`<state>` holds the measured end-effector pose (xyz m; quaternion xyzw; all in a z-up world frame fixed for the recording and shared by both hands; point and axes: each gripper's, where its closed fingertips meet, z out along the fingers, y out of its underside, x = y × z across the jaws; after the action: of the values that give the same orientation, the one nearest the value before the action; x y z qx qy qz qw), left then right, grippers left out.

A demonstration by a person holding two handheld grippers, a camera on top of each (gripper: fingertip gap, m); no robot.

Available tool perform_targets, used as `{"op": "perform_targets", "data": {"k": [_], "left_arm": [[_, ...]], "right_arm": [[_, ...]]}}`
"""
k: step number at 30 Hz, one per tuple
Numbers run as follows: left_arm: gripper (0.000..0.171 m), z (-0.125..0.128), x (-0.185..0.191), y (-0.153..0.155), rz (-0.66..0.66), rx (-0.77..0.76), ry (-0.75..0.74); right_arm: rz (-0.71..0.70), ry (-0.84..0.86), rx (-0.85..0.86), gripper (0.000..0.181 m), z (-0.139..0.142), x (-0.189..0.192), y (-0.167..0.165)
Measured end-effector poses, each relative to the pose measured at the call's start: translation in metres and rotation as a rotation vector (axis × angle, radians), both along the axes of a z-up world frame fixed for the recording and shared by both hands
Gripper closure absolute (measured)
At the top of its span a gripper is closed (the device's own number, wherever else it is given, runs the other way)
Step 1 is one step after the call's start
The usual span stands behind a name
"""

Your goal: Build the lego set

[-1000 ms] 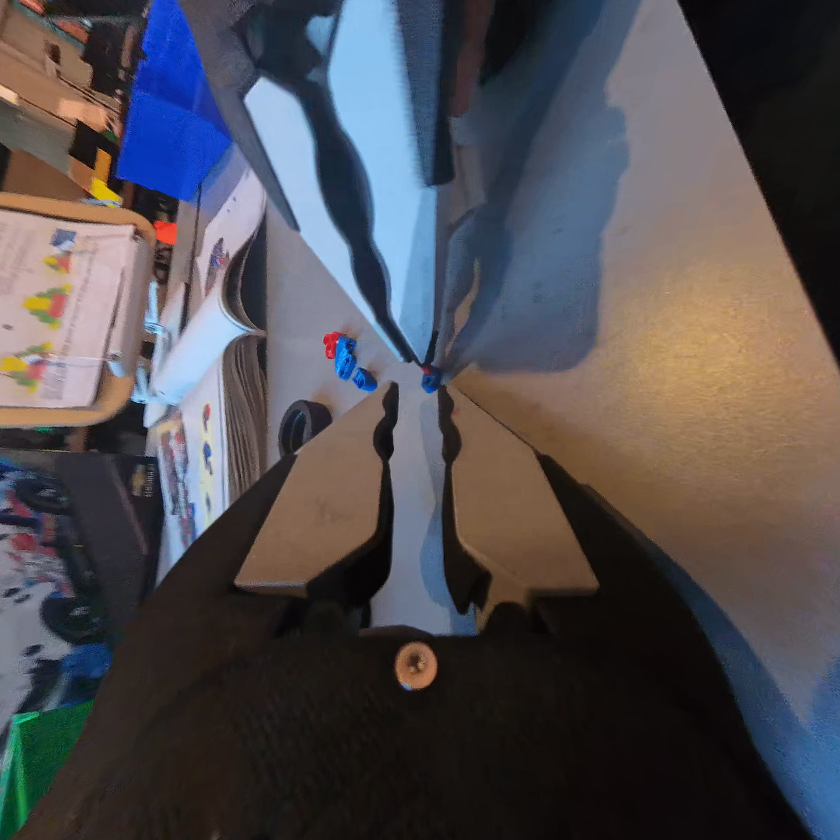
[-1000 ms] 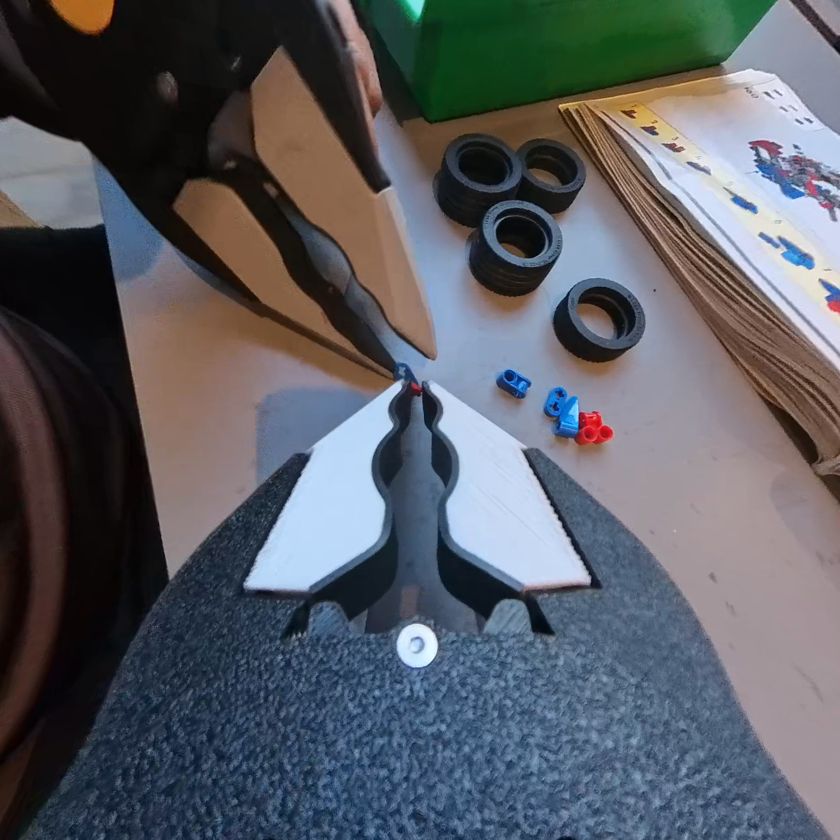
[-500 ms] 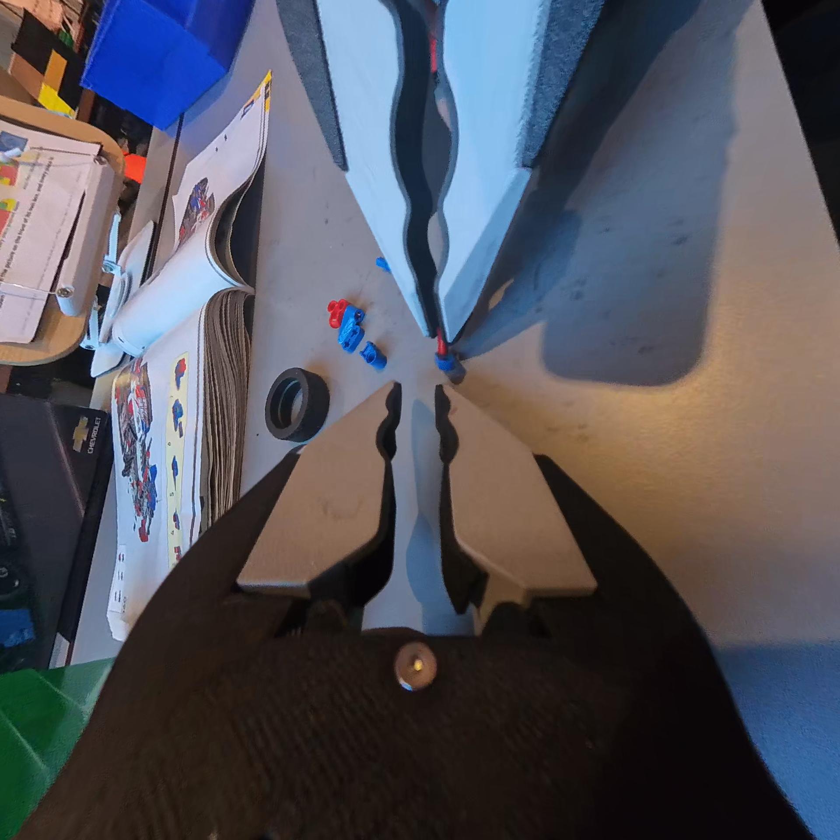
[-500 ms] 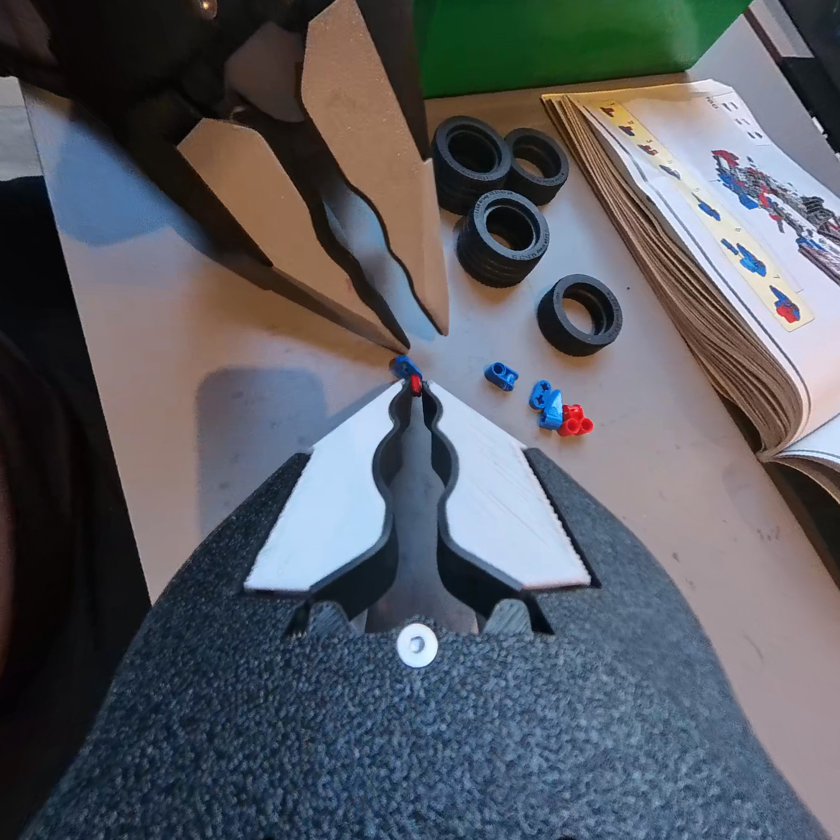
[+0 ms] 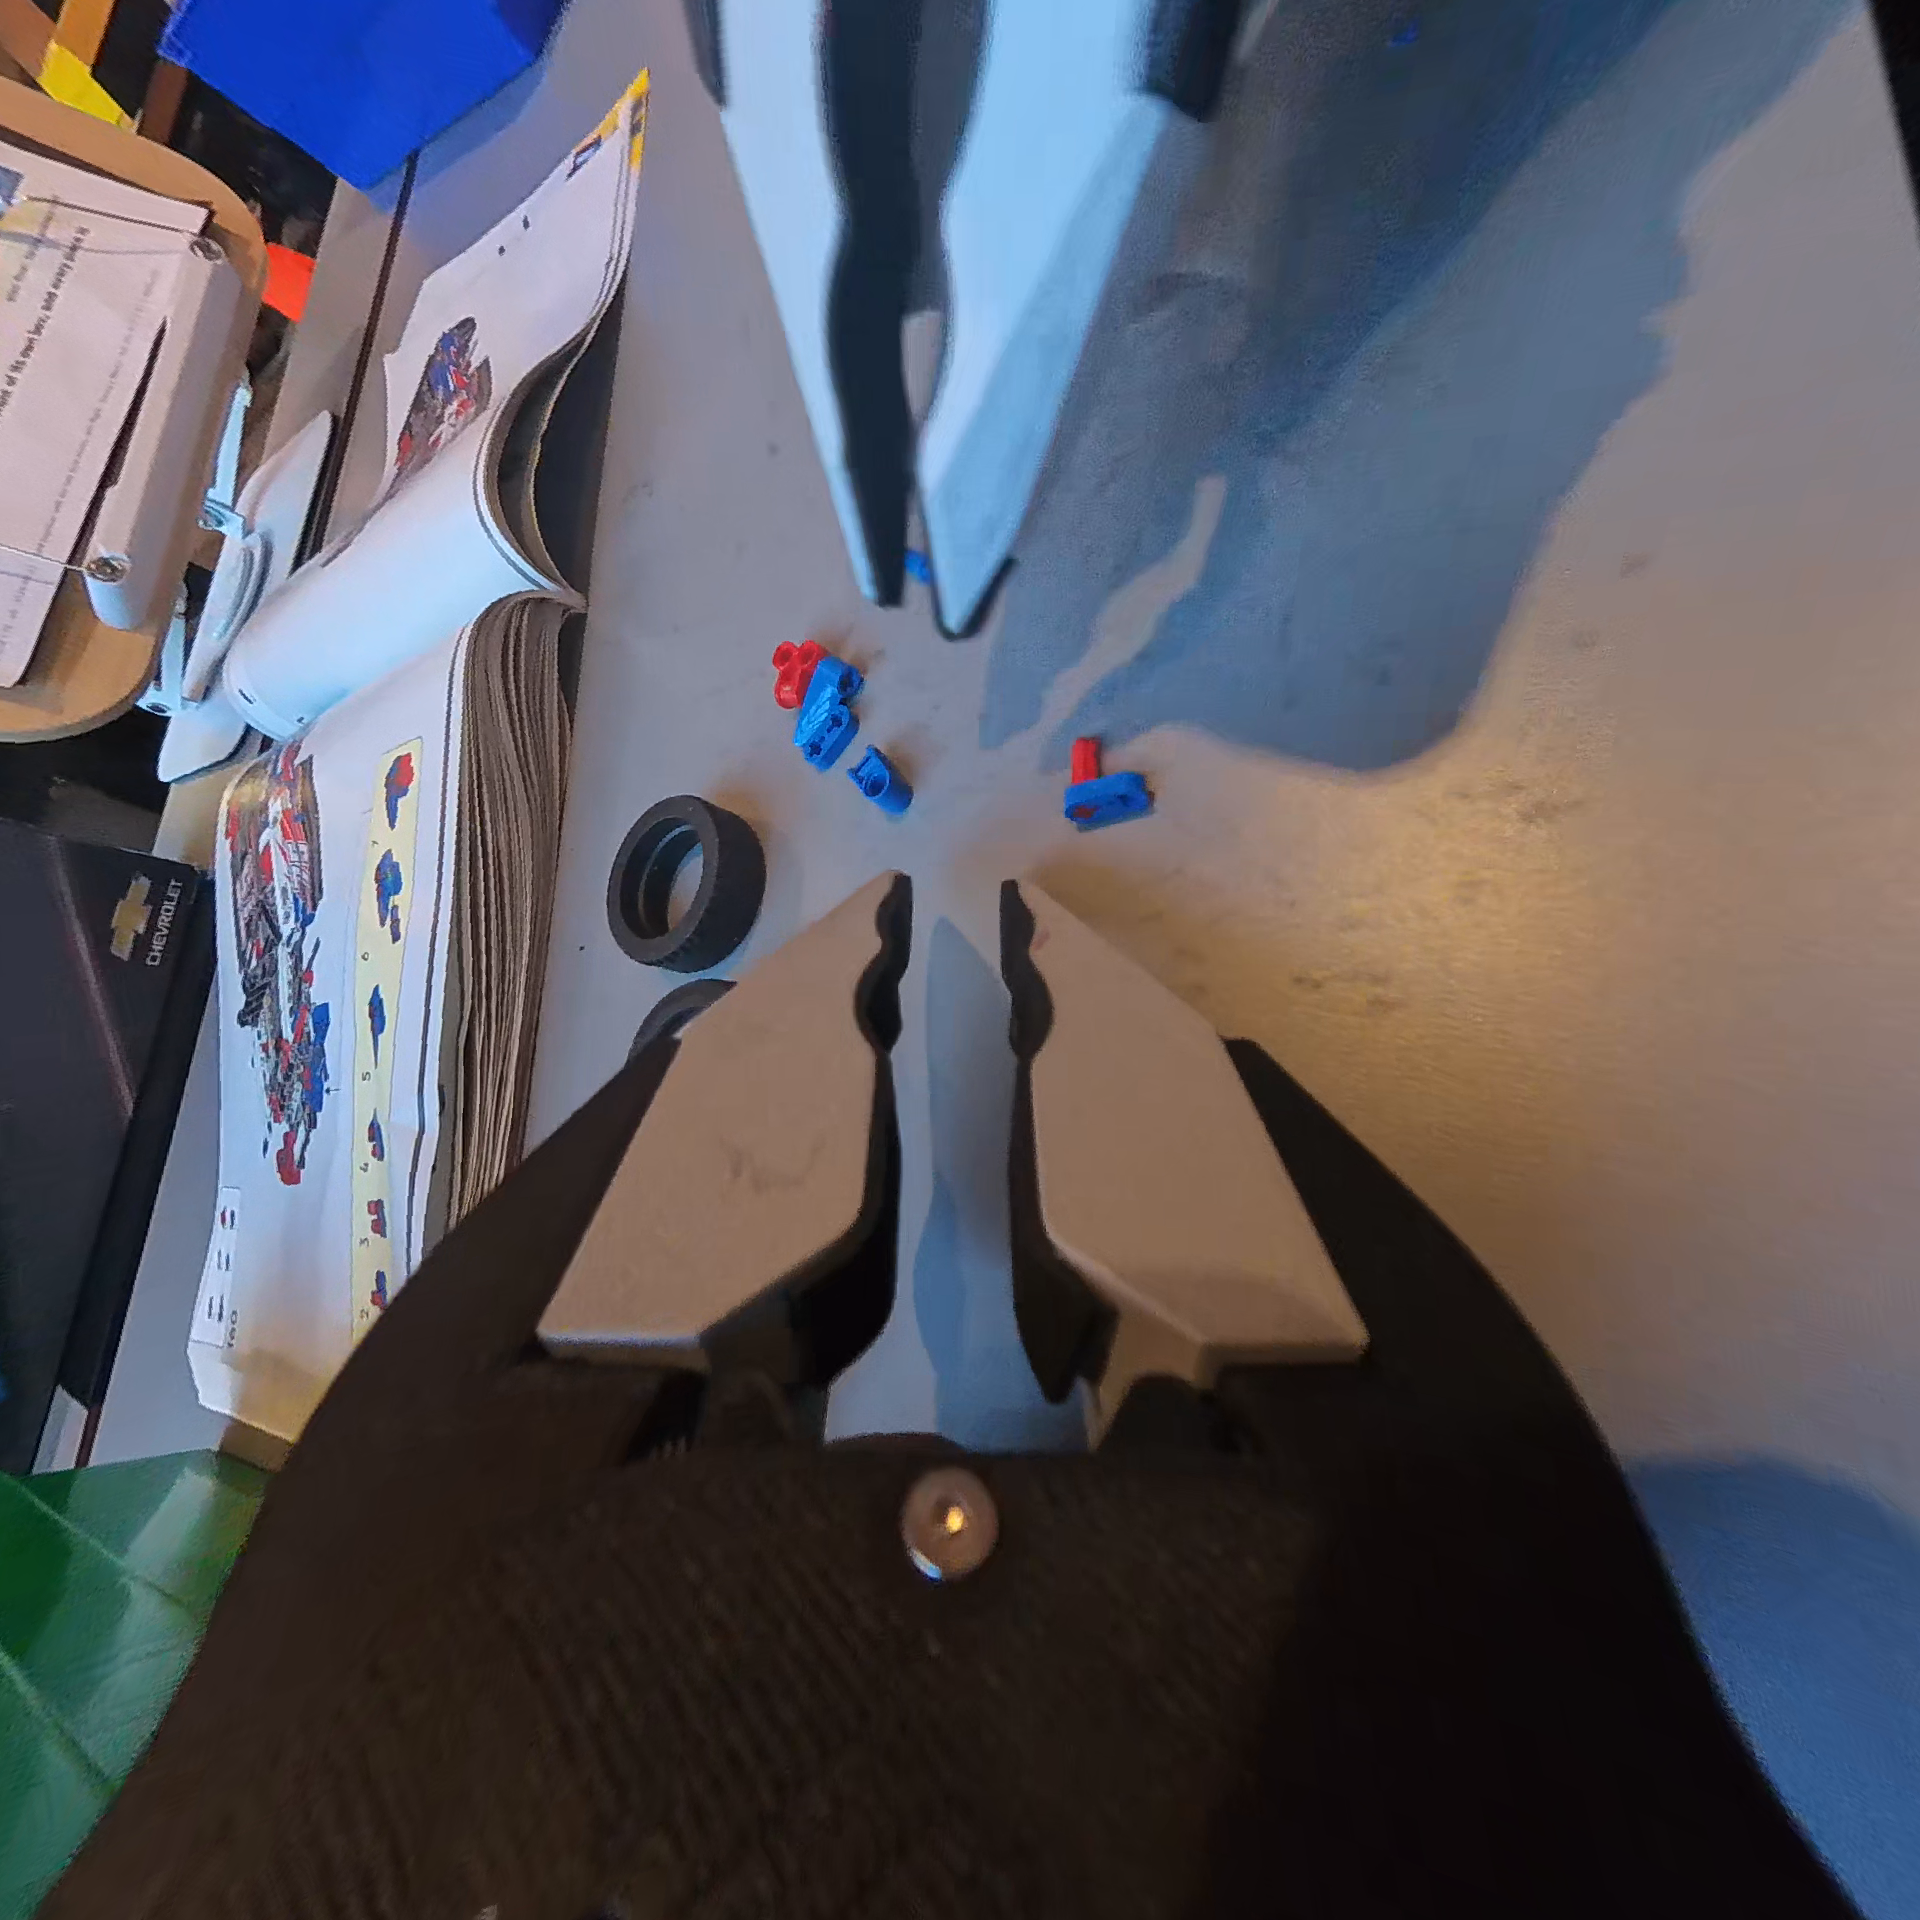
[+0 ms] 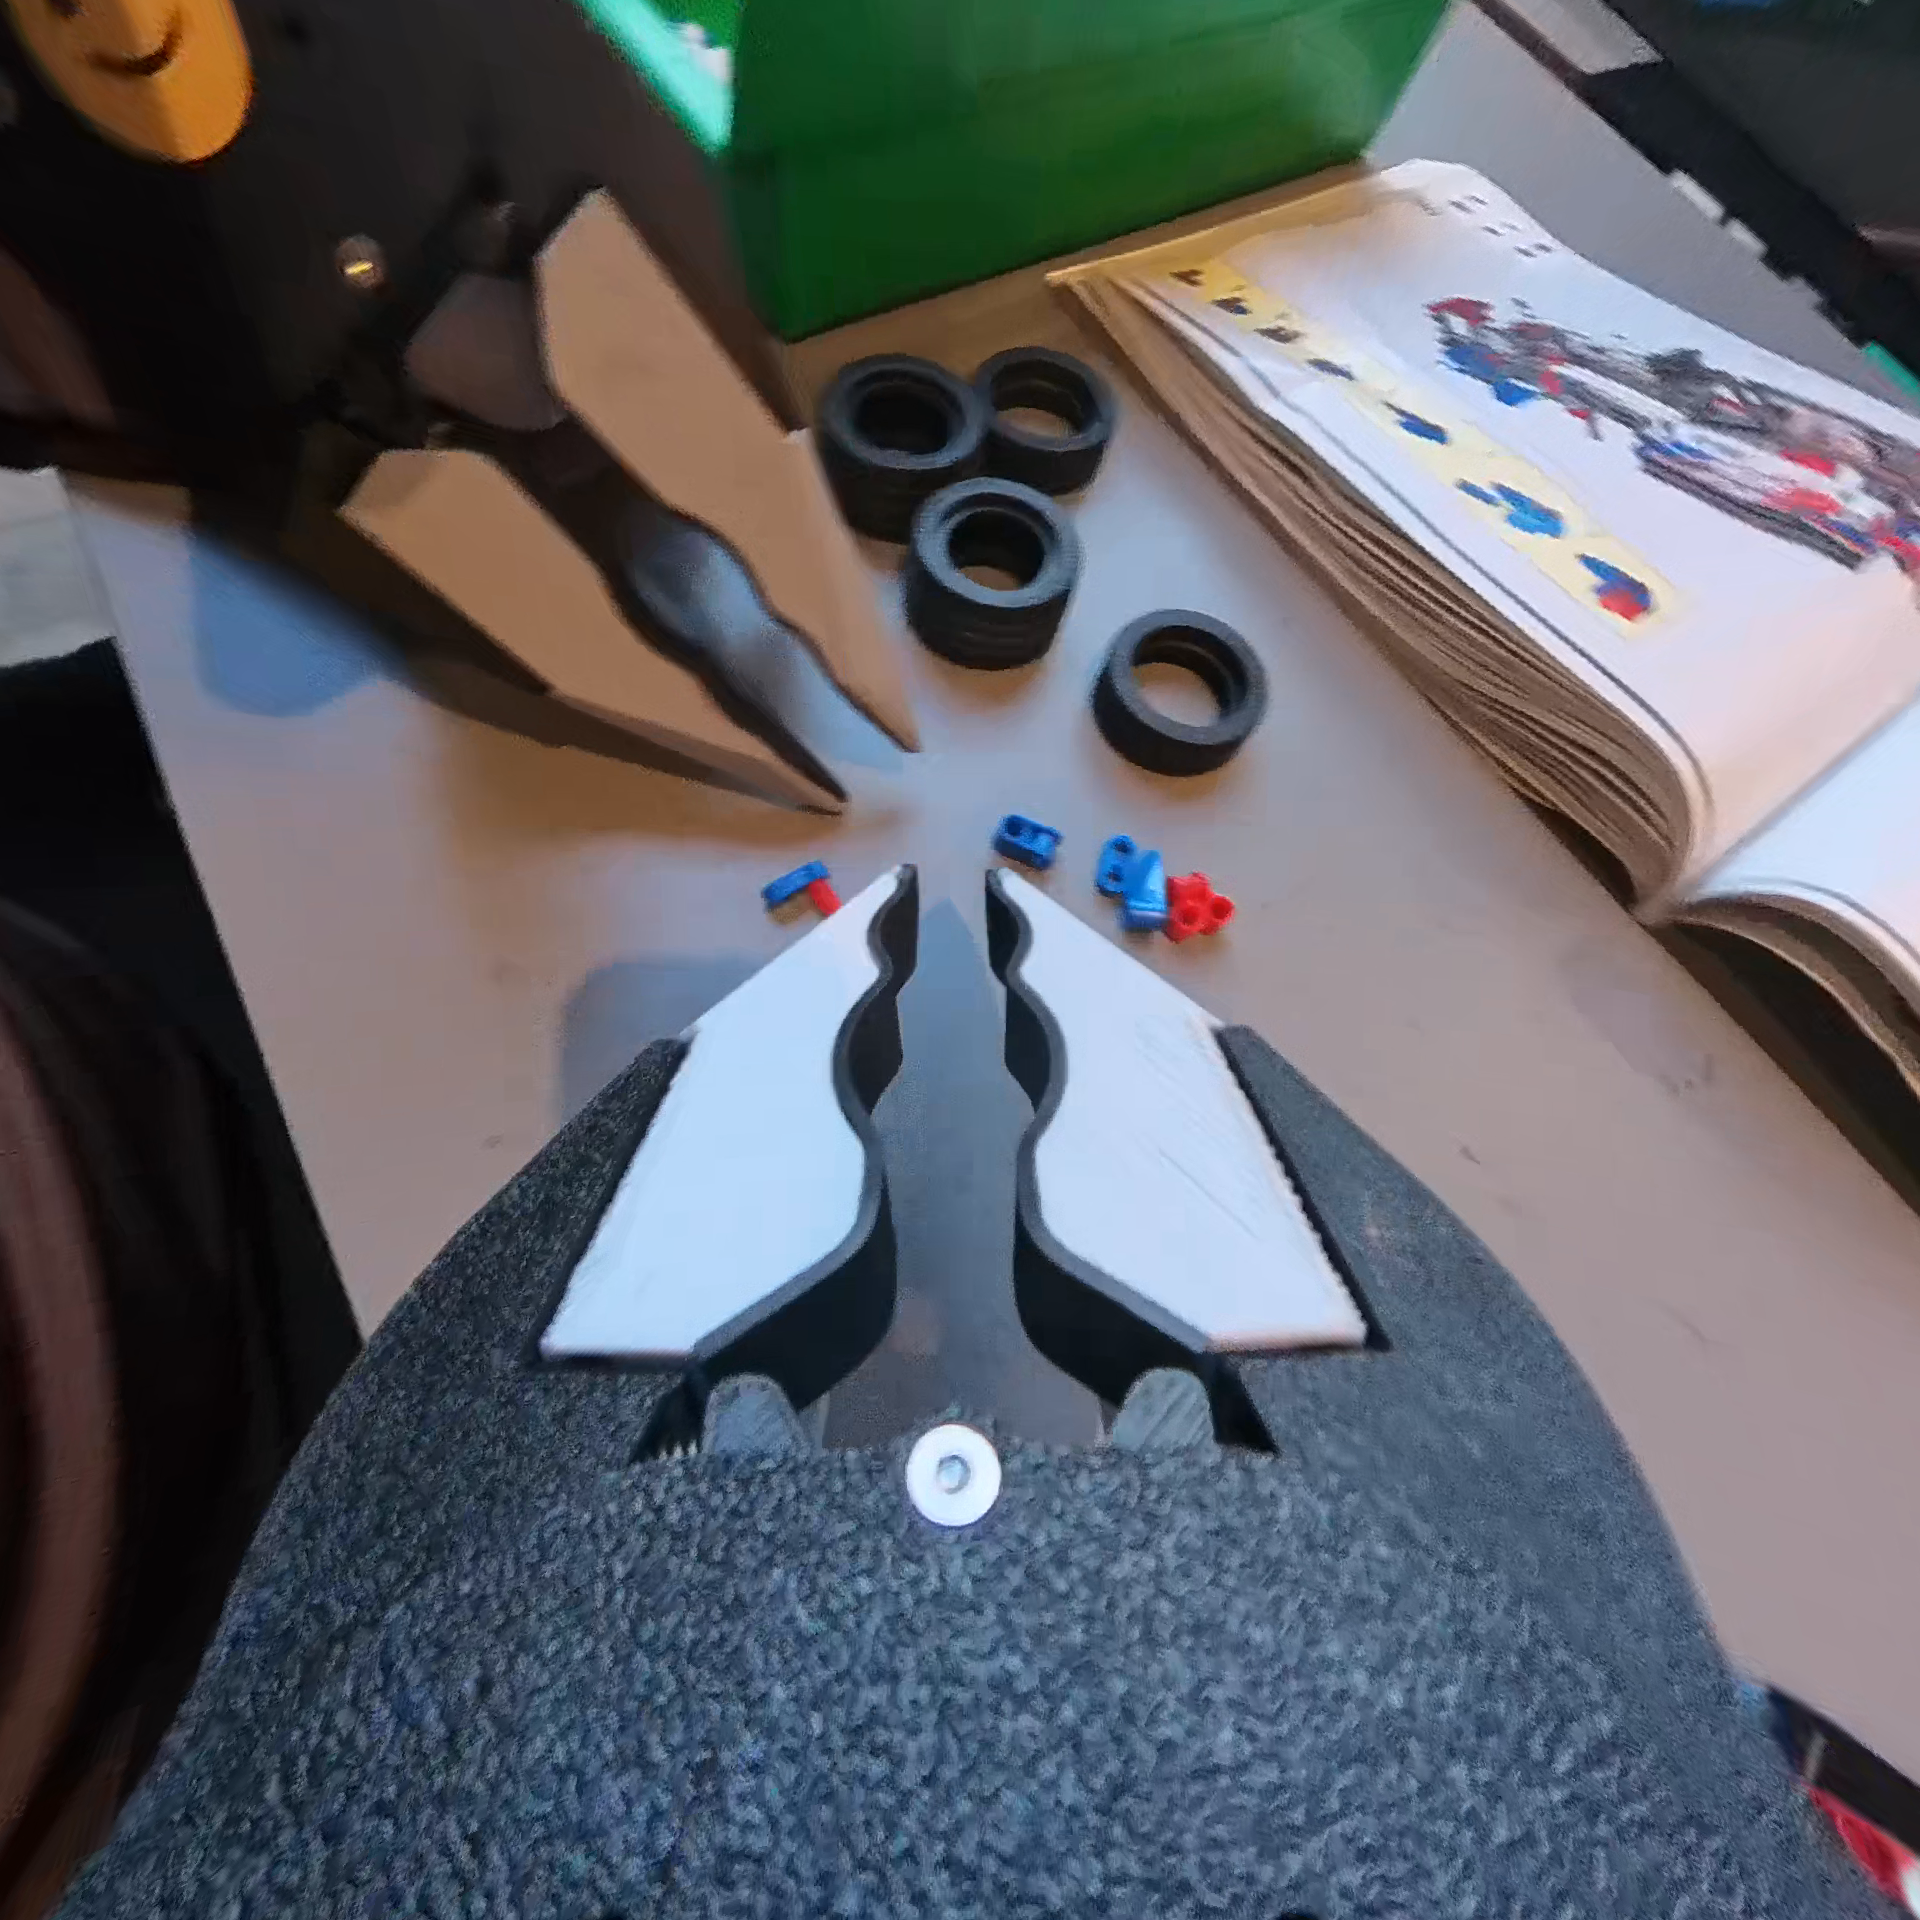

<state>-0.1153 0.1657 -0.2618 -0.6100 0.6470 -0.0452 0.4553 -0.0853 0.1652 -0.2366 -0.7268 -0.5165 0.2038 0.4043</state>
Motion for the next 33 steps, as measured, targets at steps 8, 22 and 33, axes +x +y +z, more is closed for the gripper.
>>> {"op": "perform_targets", "data": {"k": [8,22,33], "left_arm": [[0.153,0.001,0.006,-0.011,-0.032,-0.065,-0.022],[0.148,0.001,0.015,-0.025,-0.071,-0.110,-0.036],[0.160,0.019,0.022,-0.031,-0.141,0.339,0.050]], "right_arm": [[0.053,-0.053,-0.103,0.167,-0.016,-0.004,-0.018],[0.144,-0.134,-0.162,0.177,-0.031,-0.015,-0.020],[0.069,-0.229,-0.494,0.177,-0.022,-0.002,-0.029]]}}
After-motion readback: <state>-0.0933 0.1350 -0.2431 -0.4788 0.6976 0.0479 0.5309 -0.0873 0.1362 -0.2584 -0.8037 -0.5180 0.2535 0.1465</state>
